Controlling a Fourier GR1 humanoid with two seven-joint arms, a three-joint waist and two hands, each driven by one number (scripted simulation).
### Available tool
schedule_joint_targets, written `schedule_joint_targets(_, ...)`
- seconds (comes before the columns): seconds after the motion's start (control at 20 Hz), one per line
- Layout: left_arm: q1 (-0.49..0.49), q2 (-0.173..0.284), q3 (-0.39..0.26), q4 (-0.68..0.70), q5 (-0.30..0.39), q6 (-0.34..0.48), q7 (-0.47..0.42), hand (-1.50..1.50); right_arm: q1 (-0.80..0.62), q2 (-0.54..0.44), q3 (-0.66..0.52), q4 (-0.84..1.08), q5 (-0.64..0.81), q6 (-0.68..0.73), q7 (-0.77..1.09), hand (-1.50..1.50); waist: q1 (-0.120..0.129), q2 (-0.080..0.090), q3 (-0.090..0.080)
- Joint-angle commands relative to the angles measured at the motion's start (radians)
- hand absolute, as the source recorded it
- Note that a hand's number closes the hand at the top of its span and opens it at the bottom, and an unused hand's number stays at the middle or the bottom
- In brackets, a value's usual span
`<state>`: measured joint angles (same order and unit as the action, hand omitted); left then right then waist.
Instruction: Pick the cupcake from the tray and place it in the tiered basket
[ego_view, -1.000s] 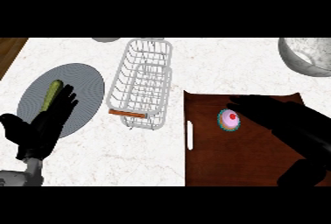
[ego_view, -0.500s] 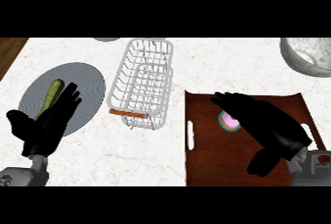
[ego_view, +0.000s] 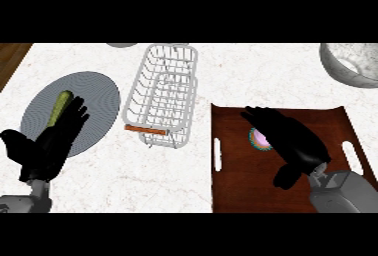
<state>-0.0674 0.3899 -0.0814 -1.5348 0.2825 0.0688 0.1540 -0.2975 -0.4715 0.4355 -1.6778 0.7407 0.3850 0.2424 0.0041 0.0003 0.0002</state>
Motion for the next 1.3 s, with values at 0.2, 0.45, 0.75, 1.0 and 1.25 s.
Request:
schedule_joint_targets(0.2, 0.038, -0.039, 0.034, -0.04, -0.04, -0.025, 0.002, 0.0, -0.055, 0.051, -0.074, 0.221, 0.139, -0.116, -0.184, -1.5, 0.003, 0.0, 0.0)
schedule_joint_targets(0.45, 0.035, -0.034, 0.06, -0.111, -0.038, -0.042, 0.08, 0.0, -0.044, 0.082, -0.057, 0.215, 0.189, -0.028, -0.143, -1.5, 0.003, -0.001, 0.0)
schedule_joint_targets(0.75, -0.015, -0.059, 0.083, -0.006, -0.068, -0.053, 0.038, 0.0, -0.01, 0.039, -0.015, 0.27, 0.254, -0.032, -0.263, 1.5, -0.003, 0.001, 0.0)
schedule_joint_targets(1.0, 0.023, -0.111, 0.043, -0.12, -0.105, -0.028, 0.113, 0.0, -0.065, 0.062, -0.041, 0.309, 0.327, -0.053, -0.316, 1.5, 0.001, -0.001, 0.0)
schedule_joint_targets(1.25, 0.074, -0.093, 0.092, -0.111, -0.089, -0.086, 0.061, 0.0, 0.012, 0.104, -0.062, 0.277, 0.378, -0.226, -0.336, 1.5, 0.001, -0.001, 0.0)
